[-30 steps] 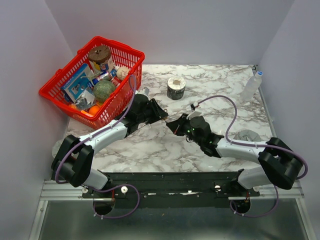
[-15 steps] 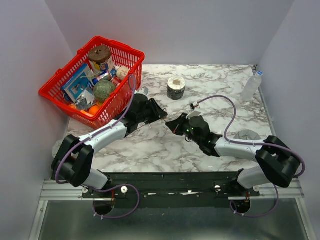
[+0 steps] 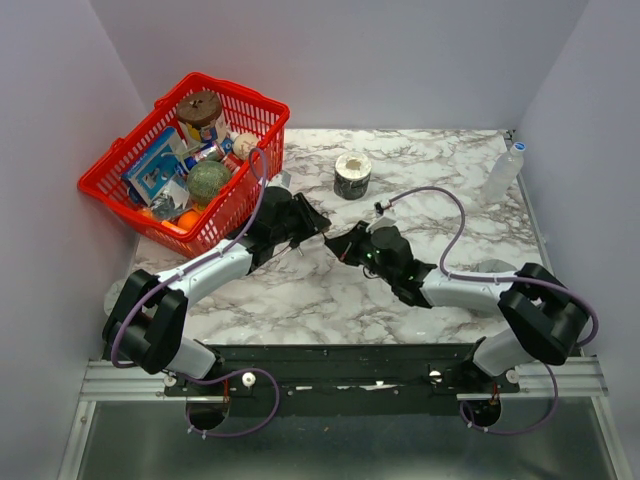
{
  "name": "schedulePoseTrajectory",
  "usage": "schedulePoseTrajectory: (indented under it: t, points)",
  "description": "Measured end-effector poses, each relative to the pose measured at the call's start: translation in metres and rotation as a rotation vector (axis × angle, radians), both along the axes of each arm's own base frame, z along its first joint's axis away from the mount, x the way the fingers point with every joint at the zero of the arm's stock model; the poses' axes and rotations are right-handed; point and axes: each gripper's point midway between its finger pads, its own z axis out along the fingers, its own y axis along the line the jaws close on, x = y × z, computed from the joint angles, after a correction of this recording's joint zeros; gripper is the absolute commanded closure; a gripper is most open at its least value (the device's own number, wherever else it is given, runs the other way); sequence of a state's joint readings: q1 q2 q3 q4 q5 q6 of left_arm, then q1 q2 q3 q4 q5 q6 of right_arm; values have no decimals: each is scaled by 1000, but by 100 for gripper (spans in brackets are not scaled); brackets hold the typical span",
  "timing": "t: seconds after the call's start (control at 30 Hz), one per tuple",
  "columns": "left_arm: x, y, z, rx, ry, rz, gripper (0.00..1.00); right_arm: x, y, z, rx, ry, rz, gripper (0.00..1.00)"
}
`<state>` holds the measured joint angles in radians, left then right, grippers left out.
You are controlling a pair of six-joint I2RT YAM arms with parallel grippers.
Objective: Unlock with the key
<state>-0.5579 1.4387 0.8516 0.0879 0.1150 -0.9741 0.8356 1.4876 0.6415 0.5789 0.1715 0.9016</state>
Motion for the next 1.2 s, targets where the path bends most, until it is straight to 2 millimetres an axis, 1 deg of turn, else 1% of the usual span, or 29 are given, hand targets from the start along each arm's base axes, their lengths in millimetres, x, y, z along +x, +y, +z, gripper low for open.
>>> schedulePoseTrajectory:
  t: [0.43, 0.83, 1.0, 1.2]
  points:
    - [8, 9, 3, 3, -32, 58, 100, 10, 12, 0, 11, 21, -6, 99]
    - [15, 15, 13, 9, -74, 106, 100, 19, 13, 11, 10, 12, -39, 99]
    - [15, 18, 16, 28, -97, 133, 100, 21, 13, 14, 17, 10, -51, 99]
    - [19, 25, 20, 43, -117, 174, 100, 26, 18, 17, 27, 8, -55, 99]
